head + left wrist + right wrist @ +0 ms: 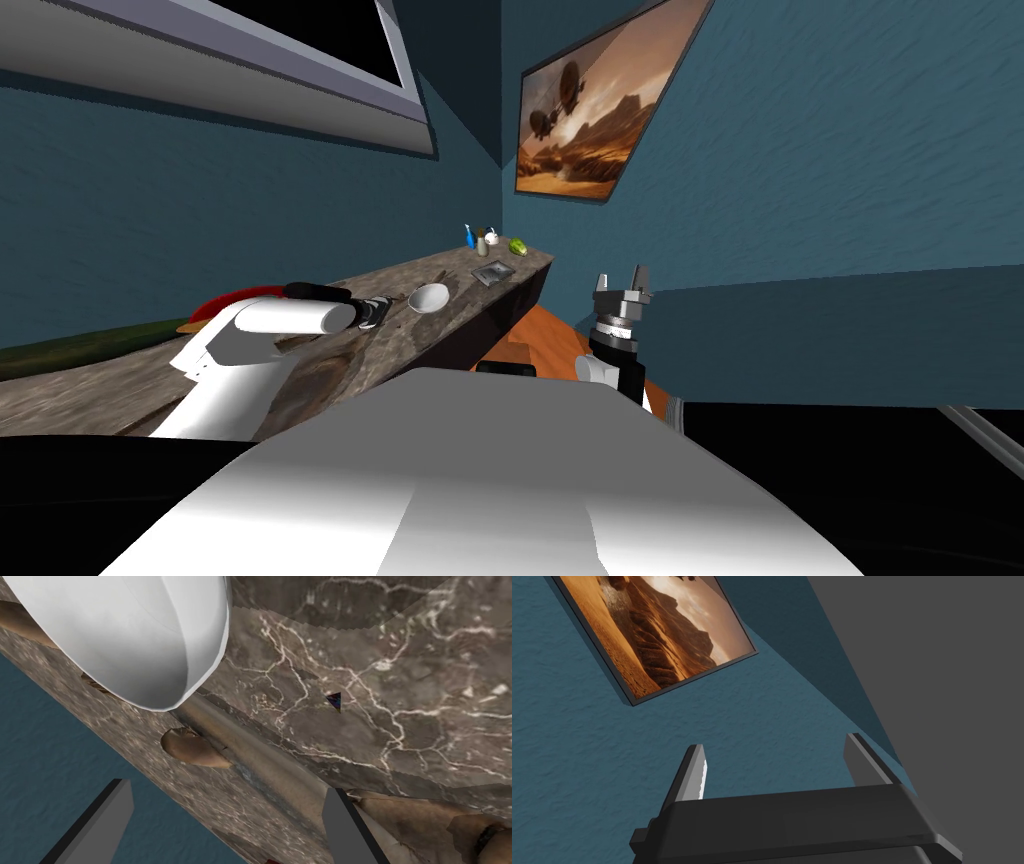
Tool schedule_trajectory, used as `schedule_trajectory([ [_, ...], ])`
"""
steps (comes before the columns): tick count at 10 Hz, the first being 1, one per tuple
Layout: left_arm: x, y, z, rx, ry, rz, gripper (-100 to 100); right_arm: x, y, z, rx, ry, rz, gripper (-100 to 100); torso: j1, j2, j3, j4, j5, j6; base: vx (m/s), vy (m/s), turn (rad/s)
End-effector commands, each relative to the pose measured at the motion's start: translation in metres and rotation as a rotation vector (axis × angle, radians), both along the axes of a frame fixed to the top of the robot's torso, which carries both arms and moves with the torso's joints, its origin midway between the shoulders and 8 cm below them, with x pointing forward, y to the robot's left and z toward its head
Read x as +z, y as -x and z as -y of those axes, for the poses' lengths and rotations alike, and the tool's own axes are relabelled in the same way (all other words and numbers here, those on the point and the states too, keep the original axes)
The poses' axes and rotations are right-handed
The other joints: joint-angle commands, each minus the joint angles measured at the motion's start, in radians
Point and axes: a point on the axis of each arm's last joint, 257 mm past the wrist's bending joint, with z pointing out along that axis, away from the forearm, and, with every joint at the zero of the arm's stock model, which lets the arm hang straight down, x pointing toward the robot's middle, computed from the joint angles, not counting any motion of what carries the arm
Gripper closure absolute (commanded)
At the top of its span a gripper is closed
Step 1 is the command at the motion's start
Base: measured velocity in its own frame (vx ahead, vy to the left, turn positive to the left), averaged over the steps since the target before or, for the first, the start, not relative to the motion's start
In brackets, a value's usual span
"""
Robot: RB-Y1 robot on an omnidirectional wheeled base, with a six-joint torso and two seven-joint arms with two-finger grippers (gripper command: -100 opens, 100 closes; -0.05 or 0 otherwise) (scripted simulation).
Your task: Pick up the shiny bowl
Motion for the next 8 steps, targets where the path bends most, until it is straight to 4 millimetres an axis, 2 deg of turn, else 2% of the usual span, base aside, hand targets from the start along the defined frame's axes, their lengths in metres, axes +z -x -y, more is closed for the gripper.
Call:
schedule_trajectory([
  [1,-0.005,0.012,-0.003,0.031,0.032,-0.037,-100,0.0,0.0,0.0,0.0,0.0,0.0,0,0.0,0.0,0.0,0.0,0.0,0.0,0.036,-0.007,-0.091],
  [8,-0.023,0.049,-0.004,0.117,0.117,-0.18,-100,0.0,0.0,0.0,0.0,0.0,0.0,0,0.0,0.0,0.0,0.0,0.0,0.0,0.038,-0.003,-0.073],
])
